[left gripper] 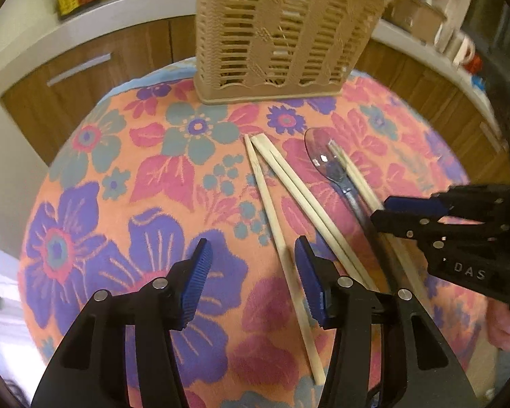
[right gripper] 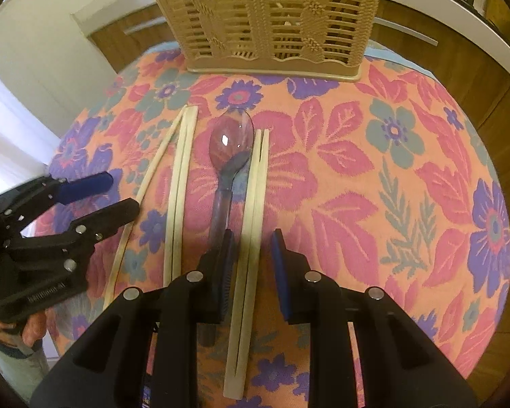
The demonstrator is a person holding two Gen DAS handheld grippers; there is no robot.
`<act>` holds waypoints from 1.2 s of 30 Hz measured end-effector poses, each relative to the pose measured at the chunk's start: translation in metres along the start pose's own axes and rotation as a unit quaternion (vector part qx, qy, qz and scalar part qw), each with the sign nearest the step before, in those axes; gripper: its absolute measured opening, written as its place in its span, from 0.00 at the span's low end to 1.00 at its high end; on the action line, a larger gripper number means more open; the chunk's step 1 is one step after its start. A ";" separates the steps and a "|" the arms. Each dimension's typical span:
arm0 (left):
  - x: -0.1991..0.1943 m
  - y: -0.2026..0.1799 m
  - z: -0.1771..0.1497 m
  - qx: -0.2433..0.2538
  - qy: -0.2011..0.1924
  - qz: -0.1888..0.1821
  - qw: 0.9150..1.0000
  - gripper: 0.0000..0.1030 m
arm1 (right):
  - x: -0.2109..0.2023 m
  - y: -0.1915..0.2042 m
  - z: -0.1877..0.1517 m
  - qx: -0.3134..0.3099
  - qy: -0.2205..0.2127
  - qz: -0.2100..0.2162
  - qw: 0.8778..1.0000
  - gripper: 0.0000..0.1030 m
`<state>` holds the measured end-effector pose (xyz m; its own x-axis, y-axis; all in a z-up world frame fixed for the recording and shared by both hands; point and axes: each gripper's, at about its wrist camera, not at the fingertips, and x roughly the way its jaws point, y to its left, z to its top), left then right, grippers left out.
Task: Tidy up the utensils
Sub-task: 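Grasp a wooden chopstick with left gripper while right gripper grasps a chopstick pair, then lift both chopsticks upright over the basket with both grippers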
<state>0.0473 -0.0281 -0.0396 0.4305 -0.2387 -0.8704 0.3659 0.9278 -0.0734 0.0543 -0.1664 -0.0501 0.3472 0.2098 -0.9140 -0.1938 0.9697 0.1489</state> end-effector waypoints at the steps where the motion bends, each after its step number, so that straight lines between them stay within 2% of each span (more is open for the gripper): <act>1: 0.002 -0.003 0.003 0.008 0.006 0.010 1.000 0.47 | 0.001 0.003 0.004 -0.004 0.009 -0.010 1.000 0.19; 2: 0.004 -0.005 0.004 0.012 0.009 0.017 1.000 0.47 | 0.003 0.005 0.005 -0.008 0.013 -0.014 1.000 0.19; 5: 0.008 -0.017 0.005 0.042 0.010 0.056 0.997 0.42 | 0.003 0.007 0.005 -0.021 0.013 -0.034 0.999 0.10; 6: 0.008 -0.021 0.005 0.052 0.009 0.058 0.997 0.35 | 0.002 0.006 0.003 -0.023 0.009 -0.037 0.999 0.09; 9: 0.008 -0.025 0.006 0.059 0.008 0.066 0.996 0.06 | -0.002 -0.003 0.000 -0.009 0.001 -0.033 0.999 0.09; 10: 0.008 -0.024 0.005 0.057 0.007 0.066 0.996 0.04 | -0.005 -0.009 -0.002 -0.005 -0.003 -0.034 0.999 0.09; 16: -0.001 -0.008 -0.001 0.008 -0.008 0.022 1.000 0.04 | -0.020 -0.045 -0.014 0.026 -0.008 -0.037 0.999 0.09; 21: -0.009 -0.003 -0.009 0.000 -0.013 0.017 1.000 0.04 | -0.015 -0.061 -0.026 0.032 0.007 -0.037 0.999 0.09; 25: -0.013 0.001 -0.012 0.000 -0.018 0.015 1.000 0.04 | -0.016 -0.067 -0.027 0.050 0.014 -0.021 0.998 0.11; 28: -0.017 0.002 -0.013 -0.003 -0.026 0.011 1.000 0.04 | -0.014 -0.070 -0.022 0.052 0.028 -0.006 0.998 0.18; 30: -0.021 0.003 -0.013 -0.004 -0.034 0.008 0.999 0.04 | -0.013 -0.068 -0.017 0.045 0.041 0.003 0.998 0.28; 35: -0.030 -0.007 -0.012 0.012 -0.051 0.019 0.998 0.04 | -0.007 -0.045 -0.010 -0.004 0.055 -0.046 0.997 0.26; 36: -0.033 -0.008 -0.011 0.013 -0.057 0.019 0.998 0.04 | -0.007 -0.044 -0.010 -0.007 0.055 -0.047 0.997 0.19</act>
<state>0.0211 -0.0240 -0.0154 0.5348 -0.2355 -0.8115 0.3674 0.9297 -0.0277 0.0513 -0.2115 -0.0542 0.2628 0.1020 -0.9594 -0.1776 0.9825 0.0558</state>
